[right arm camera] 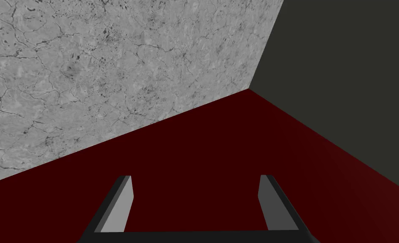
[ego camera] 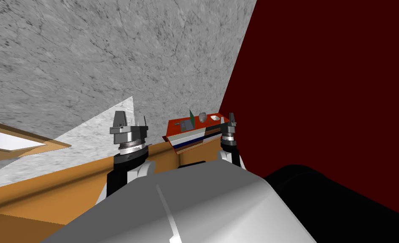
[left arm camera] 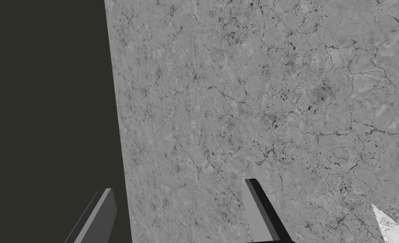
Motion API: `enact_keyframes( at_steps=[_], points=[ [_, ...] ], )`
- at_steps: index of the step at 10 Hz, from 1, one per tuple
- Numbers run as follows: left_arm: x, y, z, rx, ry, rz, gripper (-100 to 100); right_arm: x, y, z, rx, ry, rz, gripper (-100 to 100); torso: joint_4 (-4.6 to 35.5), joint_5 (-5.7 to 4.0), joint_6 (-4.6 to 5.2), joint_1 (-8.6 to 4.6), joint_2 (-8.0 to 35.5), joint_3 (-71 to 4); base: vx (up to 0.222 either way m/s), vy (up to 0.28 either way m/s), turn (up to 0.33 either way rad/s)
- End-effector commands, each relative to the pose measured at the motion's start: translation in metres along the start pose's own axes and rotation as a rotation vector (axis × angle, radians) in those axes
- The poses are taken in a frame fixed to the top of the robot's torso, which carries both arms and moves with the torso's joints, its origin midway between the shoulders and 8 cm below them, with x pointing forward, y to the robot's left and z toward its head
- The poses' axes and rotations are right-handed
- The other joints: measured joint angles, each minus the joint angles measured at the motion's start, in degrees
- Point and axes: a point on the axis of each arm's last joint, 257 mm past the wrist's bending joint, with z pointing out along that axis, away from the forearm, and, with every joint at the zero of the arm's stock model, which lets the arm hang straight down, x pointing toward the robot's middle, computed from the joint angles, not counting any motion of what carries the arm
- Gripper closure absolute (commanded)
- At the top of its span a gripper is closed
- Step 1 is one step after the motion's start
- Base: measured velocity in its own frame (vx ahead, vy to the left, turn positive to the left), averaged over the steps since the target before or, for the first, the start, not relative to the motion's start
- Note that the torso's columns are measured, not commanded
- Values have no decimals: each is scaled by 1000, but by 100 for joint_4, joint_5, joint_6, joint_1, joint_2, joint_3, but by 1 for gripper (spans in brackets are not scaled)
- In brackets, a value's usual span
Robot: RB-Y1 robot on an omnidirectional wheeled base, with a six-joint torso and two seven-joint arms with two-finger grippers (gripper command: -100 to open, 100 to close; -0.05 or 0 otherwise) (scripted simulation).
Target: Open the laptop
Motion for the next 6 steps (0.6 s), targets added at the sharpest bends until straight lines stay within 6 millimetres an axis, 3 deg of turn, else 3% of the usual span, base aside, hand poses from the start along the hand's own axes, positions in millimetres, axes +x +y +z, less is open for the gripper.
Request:
enact_keyframes(
  at_steps=[1, 6],
  points=[
    [0, 0, 0, 0, 0, 0, 0, 0, 0, 0, 0, 0, 0, 0, 235, 0, 0, 0, 232, -467, 0, 0, 0],
    [0, 0, 0, 0, 0, 0, 0, 0, 0, 0, 0, 0, 0, 0, 2268, 0, 0, 0, 2269, -4536, 0, 0, 0]
  ],
)
